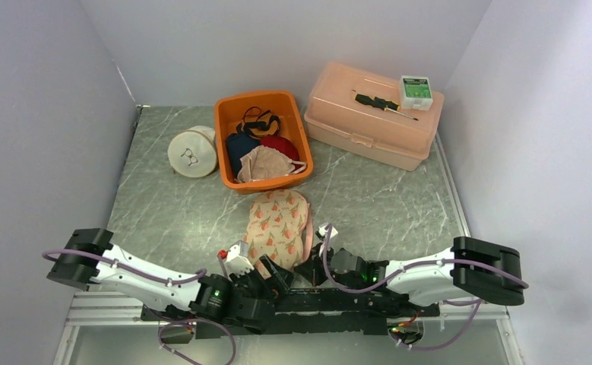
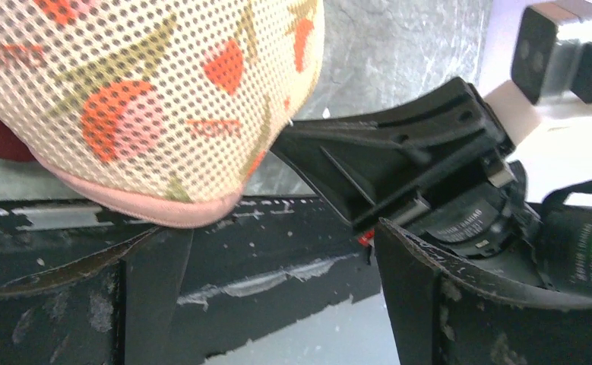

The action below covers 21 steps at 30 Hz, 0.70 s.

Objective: Unzip the laundry bag and remove the bra
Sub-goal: Unzip the laundry bag at the center of the board.

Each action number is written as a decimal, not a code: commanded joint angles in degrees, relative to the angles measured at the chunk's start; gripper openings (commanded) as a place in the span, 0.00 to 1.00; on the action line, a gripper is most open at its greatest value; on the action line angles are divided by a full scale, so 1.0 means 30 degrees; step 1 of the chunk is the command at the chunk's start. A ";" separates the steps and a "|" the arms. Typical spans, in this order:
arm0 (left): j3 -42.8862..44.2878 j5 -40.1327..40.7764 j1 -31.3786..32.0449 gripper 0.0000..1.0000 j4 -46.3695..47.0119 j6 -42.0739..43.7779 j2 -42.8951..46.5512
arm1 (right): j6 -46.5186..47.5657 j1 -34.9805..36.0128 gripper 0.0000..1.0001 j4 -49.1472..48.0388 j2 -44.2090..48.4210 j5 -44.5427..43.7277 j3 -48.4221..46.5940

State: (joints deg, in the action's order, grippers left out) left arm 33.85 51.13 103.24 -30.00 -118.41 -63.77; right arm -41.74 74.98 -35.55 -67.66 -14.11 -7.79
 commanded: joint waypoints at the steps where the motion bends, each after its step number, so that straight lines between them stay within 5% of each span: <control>1: -0.1250 0.2287 0.0175 0.95 0.1843 -0.4496 -0.0249 | 0.0598 0.0132 0.00 -0.2459 -0.0097 0.1095 -0.0363; 7: -0.1292 0.3216 0.0019 0.95 0.2558 -0.6541 -0.1730 | 0.1193 0.0273 0.00 -0.3366 0.0450 0.2093 0.0399; 16: -0.2340 0.1355 -0.1657 0.95 0.7608 -0.3240 -0.2609 | 0.1294 0.0343 0.00 -0.3048 0.0403 0.1935 0.0454; 21: -0.0712 0.1192 -0.1689 0.95 0.2543 -0.1495 -0.0265 | 0.0845 0.0373 0.00 -0.1128 0.1766 0.0394 0.0766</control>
State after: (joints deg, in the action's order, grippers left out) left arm 27.03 54.61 98.54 -12.25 -119.09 -69.87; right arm -38.68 75.70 -40.62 -66.22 -9.13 -6.22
